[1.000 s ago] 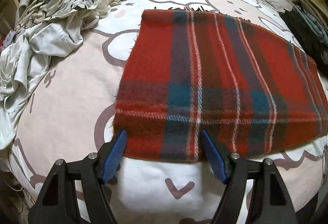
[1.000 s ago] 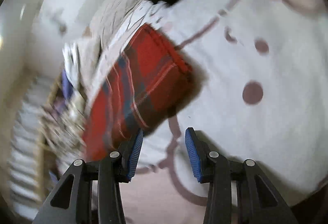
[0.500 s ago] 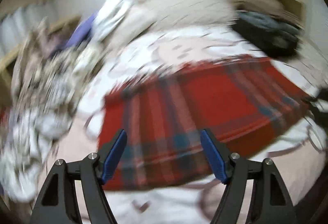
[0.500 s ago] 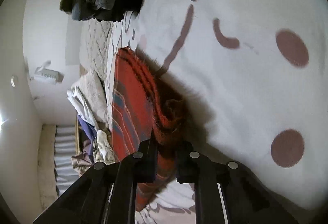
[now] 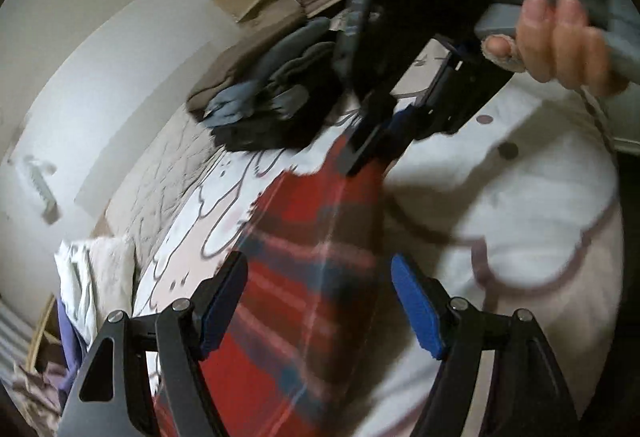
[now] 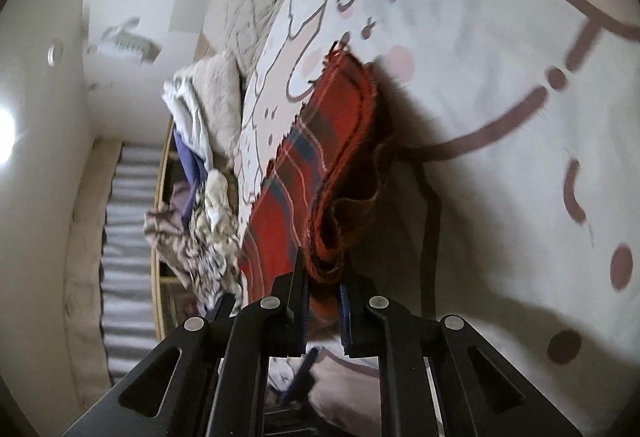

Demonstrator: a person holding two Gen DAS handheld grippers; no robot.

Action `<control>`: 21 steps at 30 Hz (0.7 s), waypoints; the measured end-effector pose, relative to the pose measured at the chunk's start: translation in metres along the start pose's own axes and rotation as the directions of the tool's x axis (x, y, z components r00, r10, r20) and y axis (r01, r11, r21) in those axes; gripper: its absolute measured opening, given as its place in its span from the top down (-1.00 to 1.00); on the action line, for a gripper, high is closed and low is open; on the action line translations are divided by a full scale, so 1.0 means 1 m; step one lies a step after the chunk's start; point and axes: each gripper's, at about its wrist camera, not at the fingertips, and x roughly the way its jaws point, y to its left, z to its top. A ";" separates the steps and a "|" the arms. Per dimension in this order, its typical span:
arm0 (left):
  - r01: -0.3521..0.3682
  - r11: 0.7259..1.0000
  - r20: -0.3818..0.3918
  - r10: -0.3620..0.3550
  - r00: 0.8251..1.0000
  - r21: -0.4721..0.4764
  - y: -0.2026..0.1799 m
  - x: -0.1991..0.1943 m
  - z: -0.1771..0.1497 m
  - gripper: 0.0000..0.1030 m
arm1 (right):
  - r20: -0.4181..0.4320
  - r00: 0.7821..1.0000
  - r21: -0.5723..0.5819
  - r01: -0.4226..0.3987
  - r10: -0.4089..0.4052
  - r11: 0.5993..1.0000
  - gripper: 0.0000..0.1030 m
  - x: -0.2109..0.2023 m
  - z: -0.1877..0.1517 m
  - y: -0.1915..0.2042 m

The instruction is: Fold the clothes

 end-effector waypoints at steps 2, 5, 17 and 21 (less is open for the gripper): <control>-0.007 1.000 -0.011 0.007 1.000 0.010 -0.006 0.010 0.012 -0.44 | -0.024 1.000 -0.018 -0.002 0.002 1.000 0.75 0.002 0.002 0.001; -0.018 0.999 -0.023 0.019 1.000 0.030 -0.015 0.022 0.023 -0.44 | -0.050 0.999 -0.033 -0.021 0.019 0.999 0.75 0.003 0.004 0.000; -0.021 0.999 -0.100 0.017 0.995 -0.039 -0.013 0.055 0.038 0.66 | -0.126 0.991 -0.083 -0.057 0.046 0.995 0.77 0.005 0.012 0.000; 0.022 0.981 -0.144 -0.051 0.988 -0.193 0.014 0.061 0.034 0.73 | -0.114 0.989 -0.116 -0.109 0.095 0.987 0.76 -0.001 0.010 0.001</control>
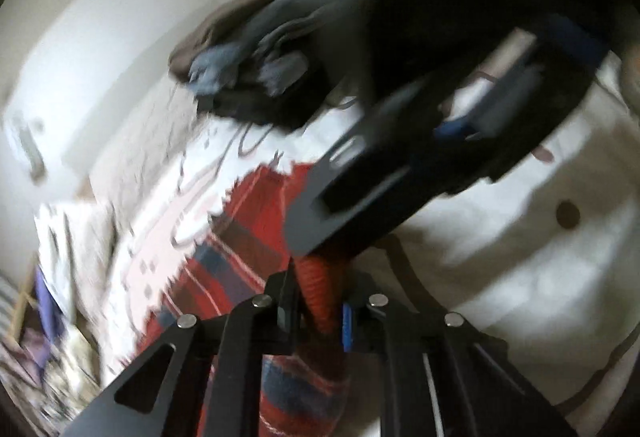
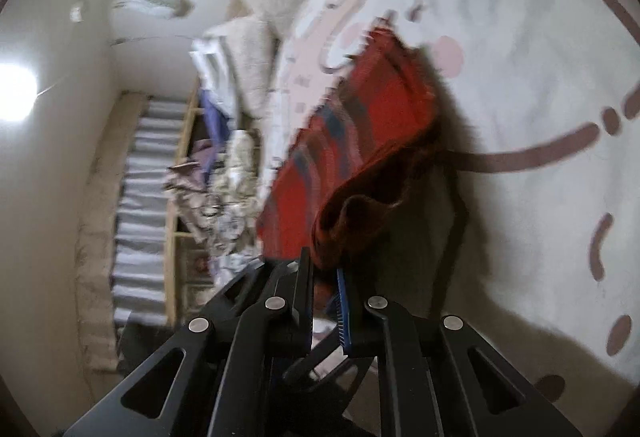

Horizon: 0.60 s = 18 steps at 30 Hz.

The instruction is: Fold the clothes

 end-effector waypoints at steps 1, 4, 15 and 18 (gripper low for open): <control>0.017 0.999 -0.009 -0.017 1.000 -0.044 0.008 0.000 0.001 0.74 | 0.022 1.000 -0.015 -0.003 0.003 1.000 0.76 -0.004 -0.001 0.002; 0.059 0.987 0.001 -0.059 0.998 -0.149 0.026 -0.007 0.003 0.74 | 0.094 0.995 -0.041 0.018 -0.014 0.999 0.19 -0.019 0.000 0.004; 0.078 0.990 0.065 -0.070 0.995 -0.122 0.016 -0.021 0.000 0.74 | 0.007 0.997 0.357 -0.074 0.076 0.931 -1.00 0.015 0.062 -0.069; 0.076 0.993 0.067 -0.070 0.995 -0.094 0.013 -0.016 0.000 0.74 | -0.079 0.996 0.322 -0.025 0.053 0.946 -1.00 0.039 0.082 -0.064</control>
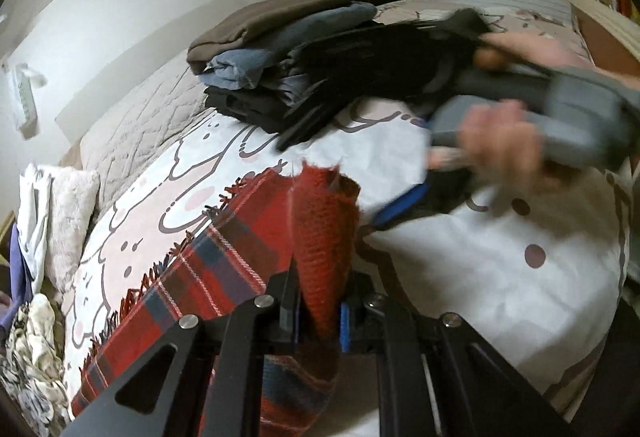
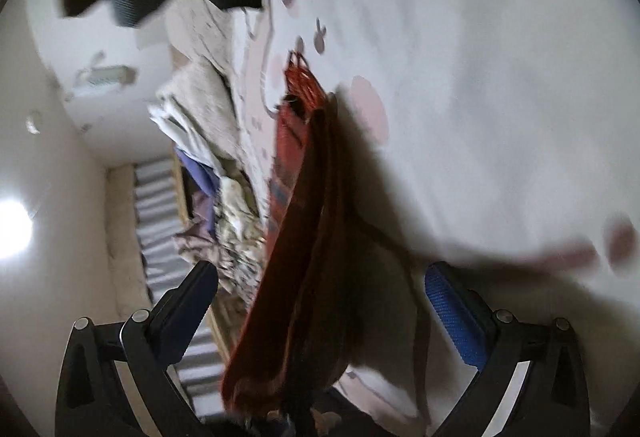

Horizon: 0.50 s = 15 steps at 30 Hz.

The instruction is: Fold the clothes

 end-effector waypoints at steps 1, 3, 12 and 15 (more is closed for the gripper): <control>0.001 1.000 0.001 -0.001 1.000 0.006 -0.002 0.000 0.000 0.74 | -0.024 1.000 -0.012 0.017 -0.017 1.000 -1.00 0.008 0.006 0.004; 0.008 1.000 0.002 -0.008 1.000 0.010 -0.003 0.000 0.000 0.74 | -0.071 0.996 -0.038 0.050 -0.053 0.998 -1.00 0.023 0.019 0.011; 0.034 0.992 0.012 -0.033 0.999 -0.122 0.016 -0.010 0.002 0.74 | -0.111 0.979 -0.174 0.149 -0.170 0.973 0.65 0.066 0.042 0.041; 0.049 0.965 0.021 -0.045 0.999 -0.257 0.038 -0.021 0.003 0.74 | -0.066 0.984 -0.202 0.149 -0.166 0.968 0.71 0.066 0.042 0.056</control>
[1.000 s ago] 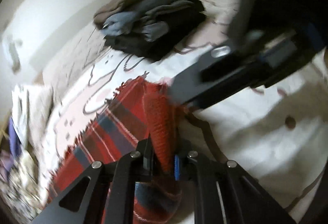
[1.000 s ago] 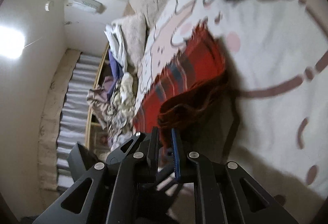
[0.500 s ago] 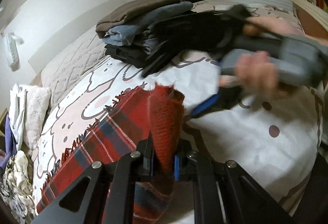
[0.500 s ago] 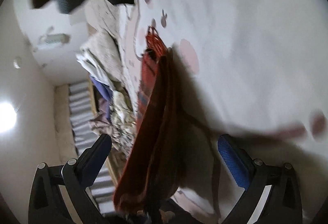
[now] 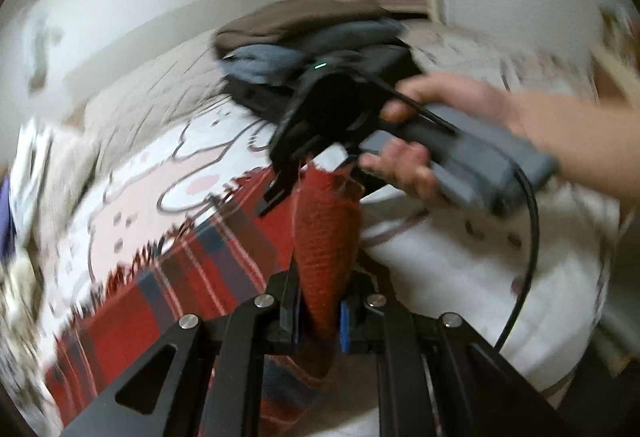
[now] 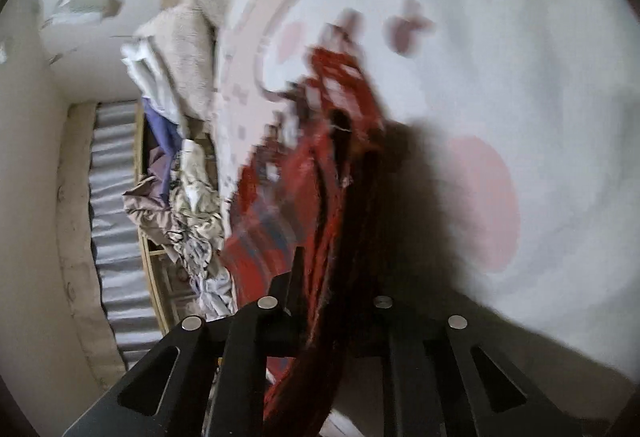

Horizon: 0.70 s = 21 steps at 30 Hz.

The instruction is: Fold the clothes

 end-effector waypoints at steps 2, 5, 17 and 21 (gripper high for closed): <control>-0.003 0.997 0.025 0.004 1.000 -0.072 0.014 -0.014 0.002 0.74 | 0.027 1.000 -0.053 0.013 -0.012 0.999 0.71 -0.006 -0.004 0.022; -0.026 0.989 0.078 0.037 0.996 -0.142 0.035 -0.043 0.001 0.74 | 0.051 0.998 -0.138 0.030 -0.024 0.990 0.72 -0.010 -0.014 0.062; -0.212 0.903 0.124 0.276 0.953 -0.374 0.134 -0.148 -0.067 0.74 | -0.051 0.994 -0.475 0.061 -0.097 0.878 0.72 0.099 -0.071 0.230; -0.268 0.838 0.051 0.330 0.943 -0.475 0.171 -0.163 -0.107 0.74 | -0.108 0.981 -0.532 0.081 -0.163 0.843 0.72 0.165 -0.095 0.258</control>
